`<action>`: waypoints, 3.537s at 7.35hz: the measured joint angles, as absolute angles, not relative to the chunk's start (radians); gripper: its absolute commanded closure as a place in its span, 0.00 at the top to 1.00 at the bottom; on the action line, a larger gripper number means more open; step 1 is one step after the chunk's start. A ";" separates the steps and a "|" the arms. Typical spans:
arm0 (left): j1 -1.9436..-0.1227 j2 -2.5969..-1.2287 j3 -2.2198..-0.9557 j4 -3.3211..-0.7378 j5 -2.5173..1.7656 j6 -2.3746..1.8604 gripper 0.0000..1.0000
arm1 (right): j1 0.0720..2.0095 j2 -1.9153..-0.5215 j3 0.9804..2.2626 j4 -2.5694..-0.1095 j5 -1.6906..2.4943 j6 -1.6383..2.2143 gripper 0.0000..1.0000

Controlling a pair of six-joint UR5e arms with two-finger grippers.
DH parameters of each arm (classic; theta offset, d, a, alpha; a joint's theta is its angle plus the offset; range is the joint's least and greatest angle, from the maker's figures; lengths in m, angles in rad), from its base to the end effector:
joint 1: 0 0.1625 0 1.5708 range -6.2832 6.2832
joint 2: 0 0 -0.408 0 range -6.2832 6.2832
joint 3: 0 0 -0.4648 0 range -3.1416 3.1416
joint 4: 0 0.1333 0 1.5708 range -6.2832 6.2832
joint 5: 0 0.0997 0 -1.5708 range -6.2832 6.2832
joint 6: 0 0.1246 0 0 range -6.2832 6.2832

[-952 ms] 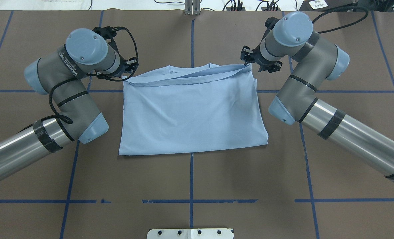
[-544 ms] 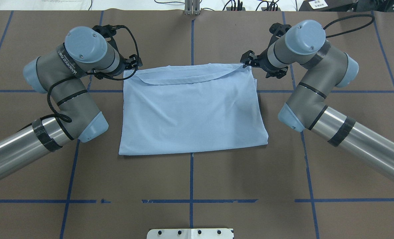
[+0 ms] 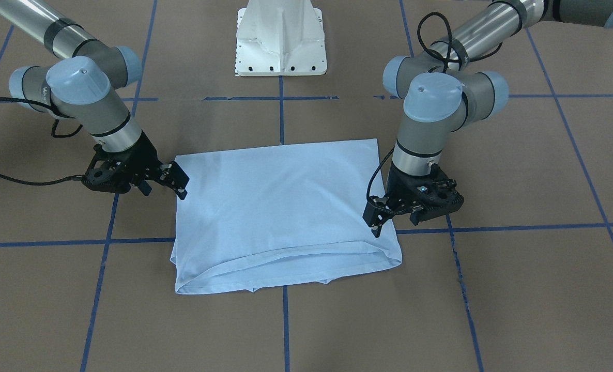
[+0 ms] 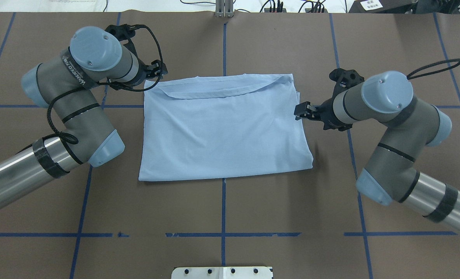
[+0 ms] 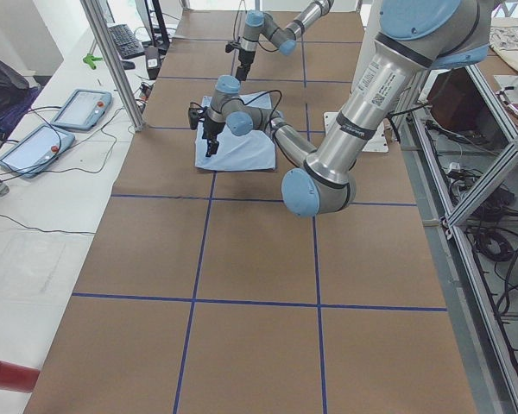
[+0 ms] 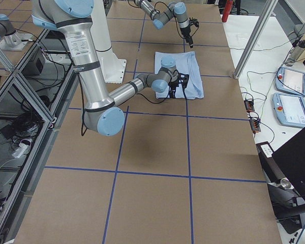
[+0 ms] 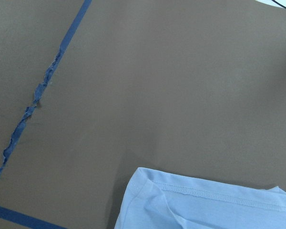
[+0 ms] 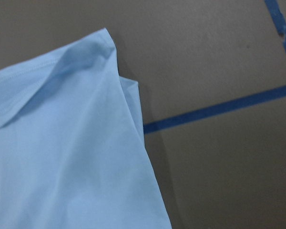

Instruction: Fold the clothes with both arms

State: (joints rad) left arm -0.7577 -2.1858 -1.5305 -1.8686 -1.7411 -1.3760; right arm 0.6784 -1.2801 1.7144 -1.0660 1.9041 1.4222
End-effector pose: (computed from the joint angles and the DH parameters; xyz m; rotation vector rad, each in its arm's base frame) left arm 0.4922 -0.6201 0.2457 0.2597 0.8542 -0.4512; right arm -0.4811 -0.5066 0.3469 0.0917 -0.9794 0.3302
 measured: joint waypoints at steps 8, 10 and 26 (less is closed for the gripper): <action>-0.759 -2.180 -1.556 -1.862 -1.741 -1.377 1.00 | 0.535 -1.339 1.758 -1.068 1.843 1.436 0.00; -0.759 -2.180 -1.557 -1.862 -1.742 -1.379 1.00 | 0.537 -1.339 1.768 -1.068 1.850 1.436 0.00; -0.582 -2.041 -1.798 -1.863 -1.865 -1.703 0.99 | 0.391 -1.669 2.187 -1.059 1.850 1.572 1.00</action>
